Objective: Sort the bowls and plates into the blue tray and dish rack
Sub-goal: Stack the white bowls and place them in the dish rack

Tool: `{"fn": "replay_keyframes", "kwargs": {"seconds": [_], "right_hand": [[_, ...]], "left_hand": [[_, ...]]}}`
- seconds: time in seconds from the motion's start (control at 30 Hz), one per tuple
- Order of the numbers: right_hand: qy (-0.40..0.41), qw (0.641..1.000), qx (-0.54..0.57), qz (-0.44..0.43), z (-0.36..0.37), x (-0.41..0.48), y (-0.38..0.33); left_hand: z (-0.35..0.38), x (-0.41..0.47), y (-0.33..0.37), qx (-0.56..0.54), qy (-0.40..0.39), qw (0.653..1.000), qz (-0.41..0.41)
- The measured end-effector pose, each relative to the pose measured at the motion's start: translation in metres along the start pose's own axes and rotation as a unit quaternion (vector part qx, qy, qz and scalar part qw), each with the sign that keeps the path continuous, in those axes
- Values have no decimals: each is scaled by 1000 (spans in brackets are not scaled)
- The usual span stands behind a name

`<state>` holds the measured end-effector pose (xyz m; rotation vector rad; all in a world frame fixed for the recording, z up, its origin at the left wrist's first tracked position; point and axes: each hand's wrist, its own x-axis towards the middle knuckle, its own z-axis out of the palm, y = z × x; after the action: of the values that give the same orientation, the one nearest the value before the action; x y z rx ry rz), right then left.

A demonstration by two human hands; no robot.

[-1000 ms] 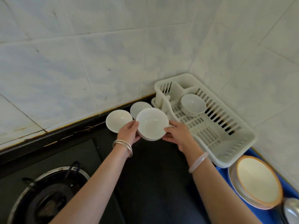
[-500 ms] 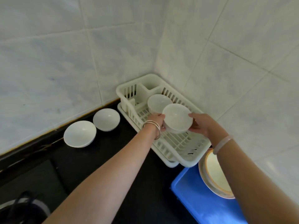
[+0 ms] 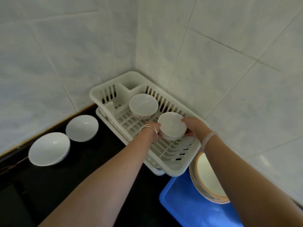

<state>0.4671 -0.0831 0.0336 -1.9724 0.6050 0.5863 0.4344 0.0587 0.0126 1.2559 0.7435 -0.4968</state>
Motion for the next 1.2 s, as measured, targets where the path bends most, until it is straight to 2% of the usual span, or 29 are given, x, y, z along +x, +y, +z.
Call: {"fn": "replay_keyframes", "kwargs": {"seconds": [0.33, 0.53, 0.67, 0.77, 0.9, 0.97, 1.03, 1.2], "right_hand": [[13, 1000, -26, -8, 4, 7, 2], [43, 989, -129, -54, 1, 0, 2], [44, 972, -213, -83, 0, -8, 2], [53, 964, -236, -111, -2, -17, 1], [100, 968, -165, -163, 6, -36, 0], [68, 979, -77, -176, 19, -49, -6], [-8, 986, 6, -167, 38, -67, -12], [-116, 975, 8, -188, 105, -115, -19]], "left_hand": [[0, 10, -6, 40, -1, 999, 9], [-2, 10, -6, 122, 6, 990, 74], [-5, 8, -5, 154, 6, 984, 89], [-12, 3, -2, 129, -7, 987, 95], [-33, -16, 2, 62, -8, 992, 110], [-52, -30, 0, 42, -11, 990, 135], [-76, -42, -6, 31, 18, 985, 171], [-152, -78, -40, 41, 142, 969, 198]]}}
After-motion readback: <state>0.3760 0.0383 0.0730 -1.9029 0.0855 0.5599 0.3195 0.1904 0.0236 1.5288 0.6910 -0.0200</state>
